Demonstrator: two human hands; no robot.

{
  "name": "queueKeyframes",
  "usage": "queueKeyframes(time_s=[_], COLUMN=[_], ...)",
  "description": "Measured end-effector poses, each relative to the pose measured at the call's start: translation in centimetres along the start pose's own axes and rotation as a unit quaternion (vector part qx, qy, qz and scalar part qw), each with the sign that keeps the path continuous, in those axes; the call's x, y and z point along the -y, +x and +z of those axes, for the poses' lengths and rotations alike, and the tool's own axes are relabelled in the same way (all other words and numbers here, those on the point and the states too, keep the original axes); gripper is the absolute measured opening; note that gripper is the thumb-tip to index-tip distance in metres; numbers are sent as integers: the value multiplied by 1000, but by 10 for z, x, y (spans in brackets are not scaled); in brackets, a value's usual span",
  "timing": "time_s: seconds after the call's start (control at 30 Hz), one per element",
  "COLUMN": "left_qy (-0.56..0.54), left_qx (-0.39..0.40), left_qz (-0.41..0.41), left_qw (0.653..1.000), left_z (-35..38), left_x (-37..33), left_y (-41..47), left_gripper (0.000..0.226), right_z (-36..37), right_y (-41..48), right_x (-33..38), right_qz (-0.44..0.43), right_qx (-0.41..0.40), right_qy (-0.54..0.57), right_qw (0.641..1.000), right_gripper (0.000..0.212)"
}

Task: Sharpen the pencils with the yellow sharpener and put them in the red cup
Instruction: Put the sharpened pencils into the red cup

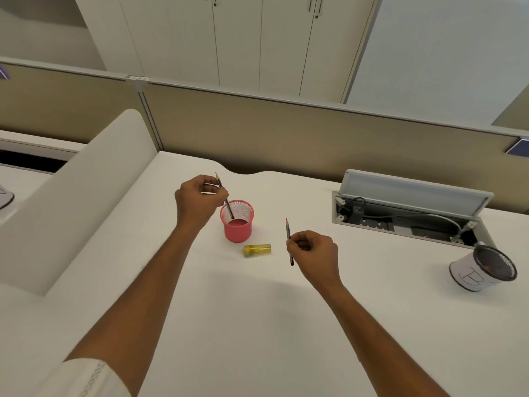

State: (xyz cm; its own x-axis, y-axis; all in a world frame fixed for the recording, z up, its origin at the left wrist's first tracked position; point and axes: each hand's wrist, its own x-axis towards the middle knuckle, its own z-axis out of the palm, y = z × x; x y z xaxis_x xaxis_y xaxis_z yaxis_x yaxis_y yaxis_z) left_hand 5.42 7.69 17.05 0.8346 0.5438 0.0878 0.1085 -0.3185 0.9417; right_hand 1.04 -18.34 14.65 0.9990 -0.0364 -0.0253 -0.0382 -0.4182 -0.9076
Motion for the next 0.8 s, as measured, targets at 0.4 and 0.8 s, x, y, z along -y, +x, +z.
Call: queueKeyframes(time_s=[0.4, 0.8], left_qy=[66, 186], left_qx=[23, 33], left_qz=[-4, 0], left_qw=[998, 982], left_z=[26, 47], left_x=[48, 81], left_y=[31, 35], left_gripper=[9, 21], right_z=[45, 84], right_y=[34, 92], right_x=[-4, 23], right_qz=[-8, -7], right_qx=[-1, 8], right_qy=[11, 0], right_qw=[1000, 1000], right_gripper=[16, 13])
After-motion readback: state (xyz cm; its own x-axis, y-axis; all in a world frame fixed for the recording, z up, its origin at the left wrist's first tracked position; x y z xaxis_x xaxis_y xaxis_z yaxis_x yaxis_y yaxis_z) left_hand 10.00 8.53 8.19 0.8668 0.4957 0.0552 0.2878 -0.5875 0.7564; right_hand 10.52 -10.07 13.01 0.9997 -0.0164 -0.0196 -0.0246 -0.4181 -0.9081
